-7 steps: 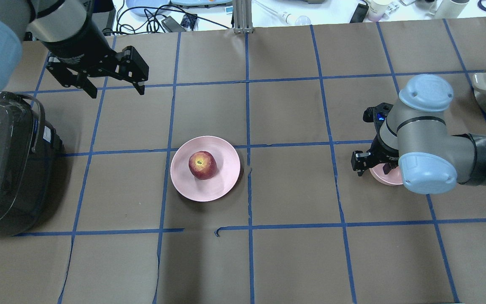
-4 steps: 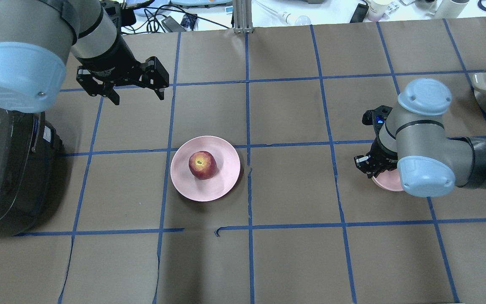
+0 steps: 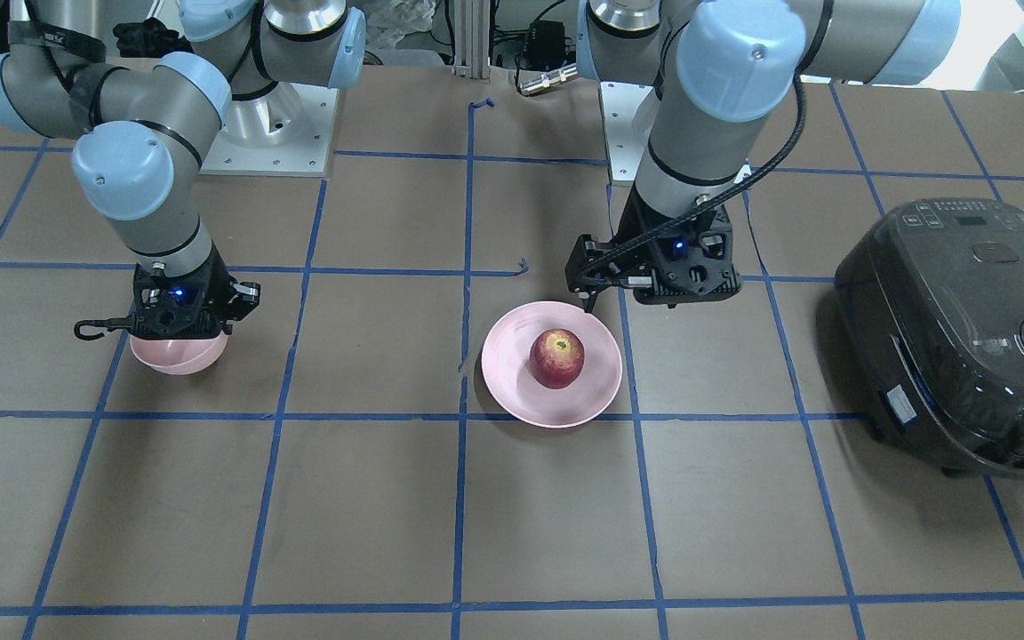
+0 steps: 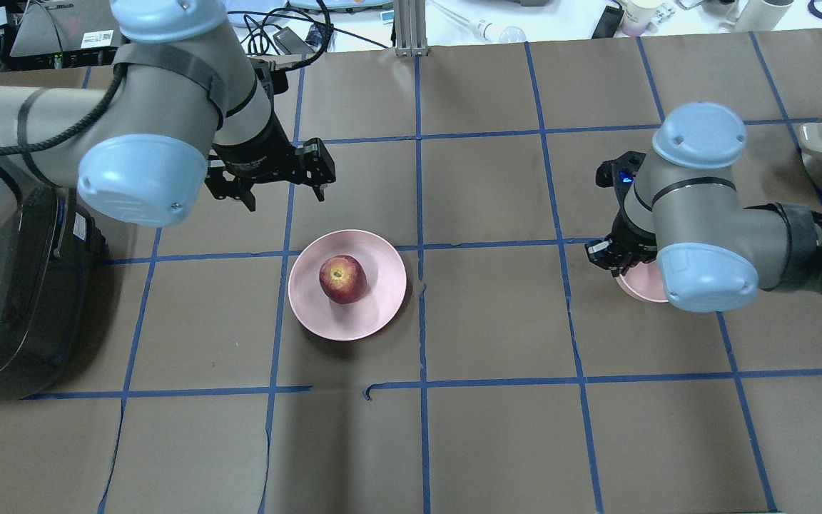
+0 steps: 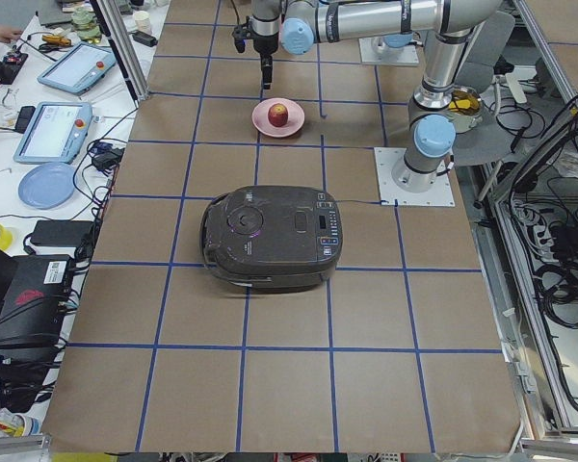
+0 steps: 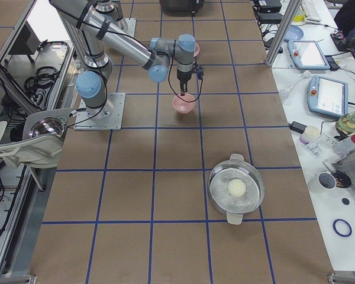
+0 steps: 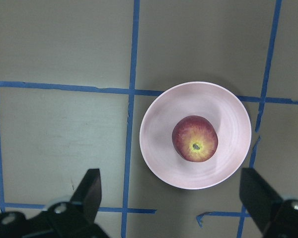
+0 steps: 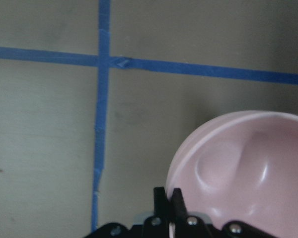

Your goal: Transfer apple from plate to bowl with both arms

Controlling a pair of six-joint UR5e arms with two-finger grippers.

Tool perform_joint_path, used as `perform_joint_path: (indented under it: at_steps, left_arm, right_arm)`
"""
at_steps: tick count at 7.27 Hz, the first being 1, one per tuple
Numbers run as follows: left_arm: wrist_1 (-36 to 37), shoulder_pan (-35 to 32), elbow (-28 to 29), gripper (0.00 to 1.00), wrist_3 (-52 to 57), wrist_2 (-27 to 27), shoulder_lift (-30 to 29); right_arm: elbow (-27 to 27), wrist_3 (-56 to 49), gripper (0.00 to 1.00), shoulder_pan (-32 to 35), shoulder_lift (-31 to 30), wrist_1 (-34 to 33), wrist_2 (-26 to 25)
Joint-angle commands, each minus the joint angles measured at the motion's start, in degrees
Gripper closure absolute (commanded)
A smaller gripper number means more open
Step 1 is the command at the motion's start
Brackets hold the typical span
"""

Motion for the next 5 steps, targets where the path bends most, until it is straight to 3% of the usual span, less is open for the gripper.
perform_joint_path:
  at_steps: [1, 3, 5]
  left_arm:
    - [6.7, -1.3, -4.4, 0.00, -2.7, 0.1, -2.4]
    - [7.7, -1.9, -9.2, 0.00, -2.9, -0.6, -3.7]
    - [10.4, -2.0, -9.4, 0.00, -2.8, -1.0, -4.7]
  right_arm:
    - [-5.9, 10.3, 1.00, 10.1, 3.0, 3.3, 0.8]
    - [-6.3, 23.2, 1.00, 18.3, 5.8, 1.9, 3.8]
    - [-6.2, 23.6, 1.00, 19.7, 8.5, 0.9, 6.4]
